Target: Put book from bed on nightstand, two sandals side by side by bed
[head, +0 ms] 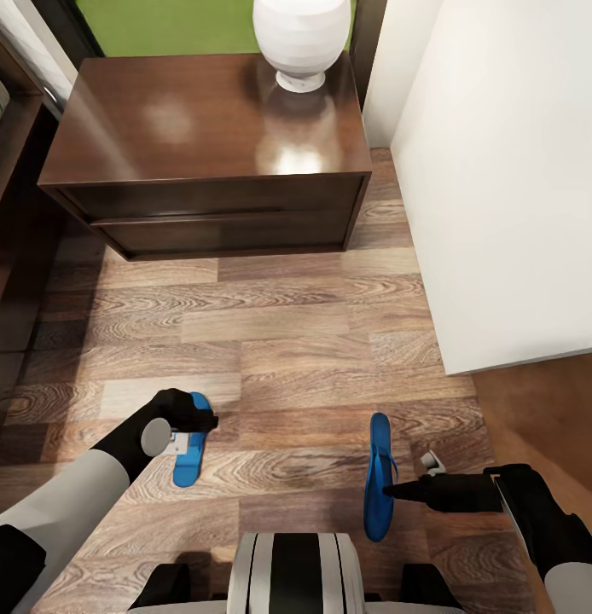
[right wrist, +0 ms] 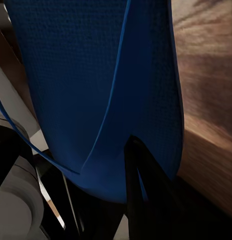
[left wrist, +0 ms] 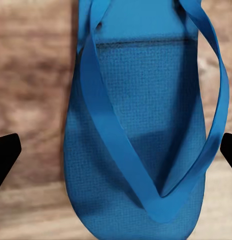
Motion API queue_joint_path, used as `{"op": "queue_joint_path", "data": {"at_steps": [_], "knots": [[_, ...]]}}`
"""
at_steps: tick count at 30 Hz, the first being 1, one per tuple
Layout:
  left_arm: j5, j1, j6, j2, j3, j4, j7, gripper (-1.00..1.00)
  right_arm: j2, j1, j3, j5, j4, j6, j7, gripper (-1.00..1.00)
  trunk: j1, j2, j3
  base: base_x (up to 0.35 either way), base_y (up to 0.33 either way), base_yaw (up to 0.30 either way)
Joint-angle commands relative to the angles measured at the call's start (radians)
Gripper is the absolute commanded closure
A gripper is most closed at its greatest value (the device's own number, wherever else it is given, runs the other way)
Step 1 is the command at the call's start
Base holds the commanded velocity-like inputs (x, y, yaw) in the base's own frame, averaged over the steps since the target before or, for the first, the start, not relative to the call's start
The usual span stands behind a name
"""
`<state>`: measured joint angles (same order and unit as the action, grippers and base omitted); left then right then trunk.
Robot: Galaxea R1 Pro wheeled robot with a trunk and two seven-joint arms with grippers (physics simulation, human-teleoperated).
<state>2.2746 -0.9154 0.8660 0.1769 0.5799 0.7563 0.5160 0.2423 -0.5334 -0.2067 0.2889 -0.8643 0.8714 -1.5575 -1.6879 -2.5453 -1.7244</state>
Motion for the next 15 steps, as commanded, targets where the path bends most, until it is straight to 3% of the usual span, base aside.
{"op": "queue_joint_path", "data": {"at_steps": [1, 15], "knots": [[-0.007, -0.001, 0.001, 0.001, 0.005, 0.001, 0.002, -1.00, -0.001, 0.000, -0.002, 0.010, -0.001, 0.015, -0.013, 1.00, 0.000, 0.000, -0.001, 0.000, 0.000, 0.000], [-0.007, -0.001, -0.011, 0.001, 0.005, 0.001, 0.001, -1.00, -0.001, 0.000, -0.003, 0.010, -0.001, 0.015, -0.013, 1.00, 0.000, 0.000, -0.001, 0.000, 0.000, 0.000]]}}
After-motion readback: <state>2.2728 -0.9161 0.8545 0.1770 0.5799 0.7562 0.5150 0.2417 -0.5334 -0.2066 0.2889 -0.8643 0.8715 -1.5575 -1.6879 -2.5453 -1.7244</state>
